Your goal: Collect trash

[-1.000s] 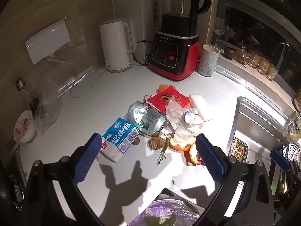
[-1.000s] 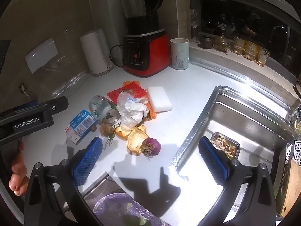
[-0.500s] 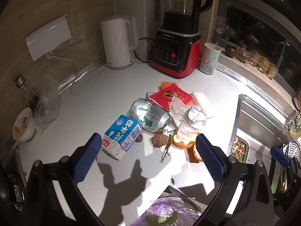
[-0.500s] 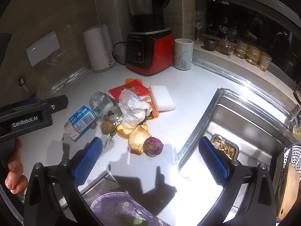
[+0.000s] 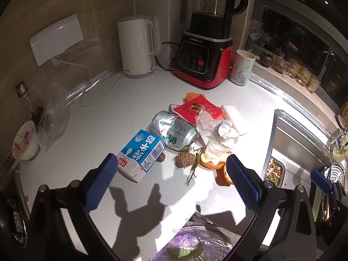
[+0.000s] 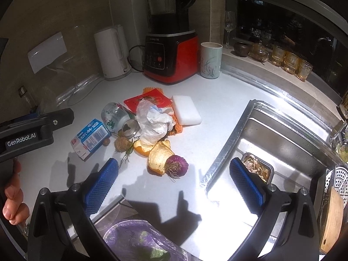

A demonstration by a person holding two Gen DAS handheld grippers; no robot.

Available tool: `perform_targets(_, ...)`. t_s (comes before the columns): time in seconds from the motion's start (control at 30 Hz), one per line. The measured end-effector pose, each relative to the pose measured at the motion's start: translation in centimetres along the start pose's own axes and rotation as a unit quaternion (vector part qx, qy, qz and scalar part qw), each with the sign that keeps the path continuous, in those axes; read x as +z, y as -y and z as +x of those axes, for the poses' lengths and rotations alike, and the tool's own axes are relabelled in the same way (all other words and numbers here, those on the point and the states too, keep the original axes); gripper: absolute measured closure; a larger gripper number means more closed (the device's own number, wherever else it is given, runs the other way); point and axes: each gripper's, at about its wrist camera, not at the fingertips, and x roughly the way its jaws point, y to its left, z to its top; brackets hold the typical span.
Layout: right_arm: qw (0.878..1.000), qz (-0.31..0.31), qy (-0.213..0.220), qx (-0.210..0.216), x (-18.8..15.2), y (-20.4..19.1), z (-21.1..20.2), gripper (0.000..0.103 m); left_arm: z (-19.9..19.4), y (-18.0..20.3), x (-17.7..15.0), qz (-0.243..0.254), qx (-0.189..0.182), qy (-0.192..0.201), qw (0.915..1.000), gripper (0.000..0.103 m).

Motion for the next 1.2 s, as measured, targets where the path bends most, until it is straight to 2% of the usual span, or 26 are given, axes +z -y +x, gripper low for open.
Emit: perform_targets(1.2, 1.0, -0.004, -0.016, 0.007, -0.28, -0.78, 0.8, 0.002, 0.52, -0.54, -0.61, 0.0, -0.005, -0.009, 0.9999, 0.008)
